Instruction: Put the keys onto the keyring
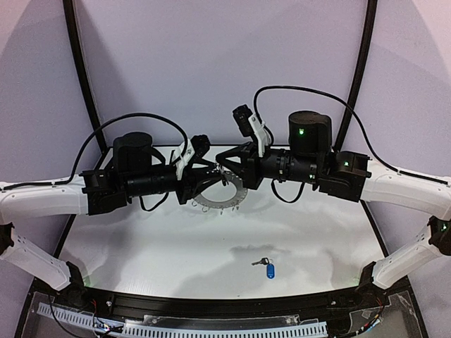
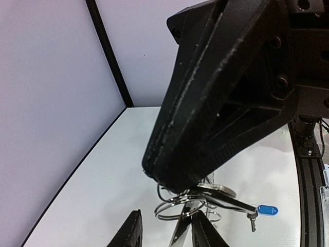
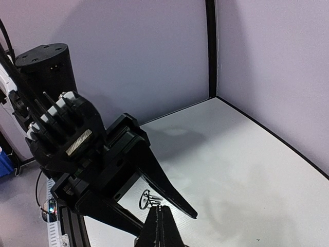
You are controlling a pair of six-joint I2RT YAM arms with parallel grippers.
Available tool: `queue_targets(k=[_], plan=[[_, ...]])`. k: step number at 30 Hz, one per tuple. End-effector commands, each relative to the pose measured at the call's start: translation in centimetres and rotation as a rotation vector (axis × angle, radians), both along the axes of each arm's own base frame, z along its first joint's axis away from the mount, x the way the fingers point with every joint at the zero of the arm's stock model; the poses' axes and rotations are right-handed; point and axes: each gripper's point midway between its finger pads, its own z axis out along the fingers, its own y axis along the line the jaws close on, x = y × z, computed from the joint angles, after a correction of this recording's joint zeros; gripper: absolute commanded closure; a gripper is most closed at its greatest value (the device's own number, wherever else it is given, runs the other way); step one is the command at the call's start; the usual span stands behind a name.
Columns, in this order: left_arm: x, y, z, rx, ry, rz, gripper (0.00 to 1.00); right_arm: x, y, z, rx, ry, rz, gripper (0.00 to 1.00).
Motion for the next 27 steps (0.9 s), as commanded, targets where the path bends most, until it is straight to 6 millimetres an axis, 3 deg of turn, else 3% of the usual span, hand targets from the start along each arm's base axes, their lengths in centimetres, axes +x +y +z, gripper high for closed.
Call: queue_targets(k=[1,7,11,15,16,22,27], plan=[[-0.6,-0.4,1.4,-0.034,-0.029,-0.031,0.67,-0.3,-0.4,2.0,0.073,-0.018,0.003,1.0],[-0.9,-0.5,1.5,-0.043,-0.035,-0.05,0.67,-0.4,-0.3,1.9,0.078,-0.006,0.013,1.0],[-1.8,-0.6,1.6,-0.048,-0.042,-0.099,0.75,-0.4,-0.1,1.7,0.077,0.004,0.017,1.0],[-1.8,-0.4,1.4,-0.036,-0.042,-0.091,0.96,-0.5,-0.3,2.0,0.088,-0.003,0.017,1.0],[-1.7,-0.3,1.3,-0.035,-0.041,-0.084,0.98,-0.5,-0.3,2.1,0.09,-0.006,0.016,1.0],[-2.1,-0.3,1.0,-0.026,-0.032,-0.101,0.99,-0.5,-0.7,2.2,0.08,-0.024,0.003,1.0],[-4.0,-0.3,0.7,0.009,-0.056,-0.205,0.99,-0.5,-1.0,2.0,0.036,-0.065,0.005,1.0]])
